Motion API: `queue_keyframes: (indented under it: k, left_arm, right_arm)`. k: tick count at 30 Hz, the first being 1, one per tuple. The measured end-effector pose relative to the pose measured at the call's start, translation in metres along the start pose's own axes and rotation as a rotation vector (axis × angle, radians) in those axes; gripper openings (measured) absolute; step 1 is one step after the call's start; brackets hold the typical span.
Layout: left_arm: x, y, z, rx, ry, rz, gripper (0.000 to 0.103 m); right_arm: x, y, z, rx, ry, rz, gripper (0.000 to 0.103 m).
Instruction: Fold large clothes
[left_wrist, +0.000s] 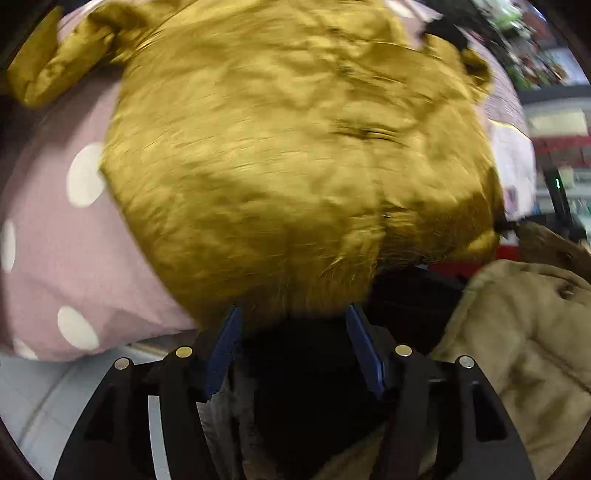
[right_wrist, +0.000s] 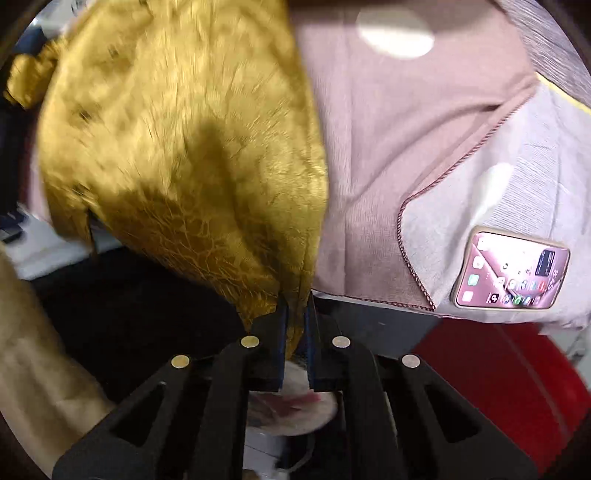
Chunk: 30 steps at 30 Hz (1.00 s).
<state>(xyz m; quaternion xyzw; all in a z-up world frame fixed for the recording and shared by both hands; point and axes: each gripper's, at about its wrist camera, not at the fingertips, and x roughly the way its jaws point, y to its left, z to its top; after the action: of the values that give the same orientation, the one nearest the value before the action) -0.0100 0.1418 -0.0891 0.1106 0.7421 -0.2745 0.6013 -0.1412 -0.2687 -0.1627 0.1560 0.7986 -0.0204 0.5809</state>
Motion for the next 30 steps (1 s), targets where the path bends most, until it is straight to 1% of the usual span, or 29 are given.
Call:
queue_keyframes:
  k: [1,2,3,4,5,6,7,8,10,11,12,13,15,17,18,19,20,21,23,24,25,27,29,30]
  left_arm:
    - [-0.003,0.009,0.0,-0.013,-0.003,0.017,0.058]
    - [-0.009,0.015,0.001,-0.017,-0.018,0.041,0.06]
    - [-0.021,0.02,0.004,-0.015,-0.058,0.079,0.065]
    - [-0.032,0.024,0.006,-0.014,-0.095,0.106,0.078]
    - [-0.044,0.028,0.012,-0.015,-0.137,0.128,0.089]
    - [-0.06,0.032,0.019,-0.025,-0.201,0.144,0.09]
    - [-0.073,0.032,0.022,-0.038,-0.248,0.149,0.091]
    - [-0.084,0.037,0.034,-0.059,-0.295,0.151,0.092]
    - [-0.097,0.047,0.051,-0.089,-0.34,0.158,0.094]
    - [-0.1,0.045,0.059,-0.097,-0.353,0.162,0.094]
    - [-0.103,0.044,0.071,-0.103,-0.372,0.158,0.094]
    - [-0.106,0.047,0.075,-0.101,-0.384,0.145,0.094]
    - [-0.103,0.039,0.101,-0.095,-0.403,0.129,0.094]
    - [-0.104,0.035,0.118,-0.081,-0.415,0.134,0.094]
    - [-0.105,0.033,0.131,-0.06,-0.423,0.139,0.094]
    - [-0.105,0.03,0.138,-0.049,-0.426,0.142,0.094]
    - [-0.105,0.026,0.152,-0.03,-0.43,0.152,0.095]
    - [-0.108,0.027,0.156,-0.022,-0.433,0.154,0.096]
    - [-0.105,0.022,0.177,-0.002,-0.436,0.173,0.096]
    - [-0.103,0.018,0.188,0.008,-0.438,0.192,0.096]
    - [-0.101,0.015,0.199,0.026,-0.437,0.206,0.096]
    - [-0.095,0.01,0.219,0.066,-0.43,0.227,0.096]
    - [-0.086,0.005,0.243,0.127,-0.419,0.26,0.096]
    - [-0.079,0.001,0.256,0.16,-0.405,0.291,0.096]
  right_arm:
    - [0.014,0.008,0.003,-0.02,0.039,-0.042,0.01]
    - [0.022,0.013,0.005,-0.025,0.058,-0.069,0.016]
    - [0.027,0.016,0.008,-0.013,0.062,-0.096,0.02]
    - [0.027,0.018,0.01,-0.002,0.061,-0.11,0.023]
    - [0.023,0.018,0.013,0.016,0.048,-0.115,0.035]
    - [0.012,0.016,0.018,0.045,0.003,-0.101,0.05]
    - [0.003,0.015,0.022,0.066,-0.039,-0.084,0.058]
    - [-0.01,0.015,0.027,0.095,-0.091,-0.062,0.066]
    - [-0.036,0.008,0.039,0.155,-0.173,-0.025,0.067]
    - [-0.048,0.008,0.048,0.181,-0.211,-0.007,0.069]
    - [-0.058,0.005,0.054,0.202,-0.245,0.008,0.072]
    - [-0.07,-0.001,0.061,0.223,-0.278,0.021,0.072]
    - [-0.088,-0.014,0.073,0.267,-0.333,0.044,0.073]
    - [-0.097,-0.019,0.088,0.32,-0.36,0.083,0.074]
    - [-0.101,-0.022,0.096,0.353,-0.37,0.118,0.074]
    - [-0.102,-0.043,0.094,0.371,-0.374,0.145,0.074]
    - [-0.105,-0.049,0.098,0.39,-0.379,0.164,0.074]
    - [-0.108,-0.053,0.101,0.404,-0.387,0.175,0.074]
    - [-0.12,-0.062,0.108,0.403,-0.405,0.179,0.074]
    - [-0.123,-0.059,0.116,0.394,-0.412,0.167,0.074]
    - [-0.124,-0.064,0.114,0.383,-0.418,0.156,0.074]
    - [-0.129,-0.06,0.122,0.339,-0.431,0.132,0.074]
    - [-0.134,-0.049,0.135,0.275,-0.445,0.106,0.074]
    - [-0.137,-0.039,0.148,0.236,-0.451,0.087,0.076]
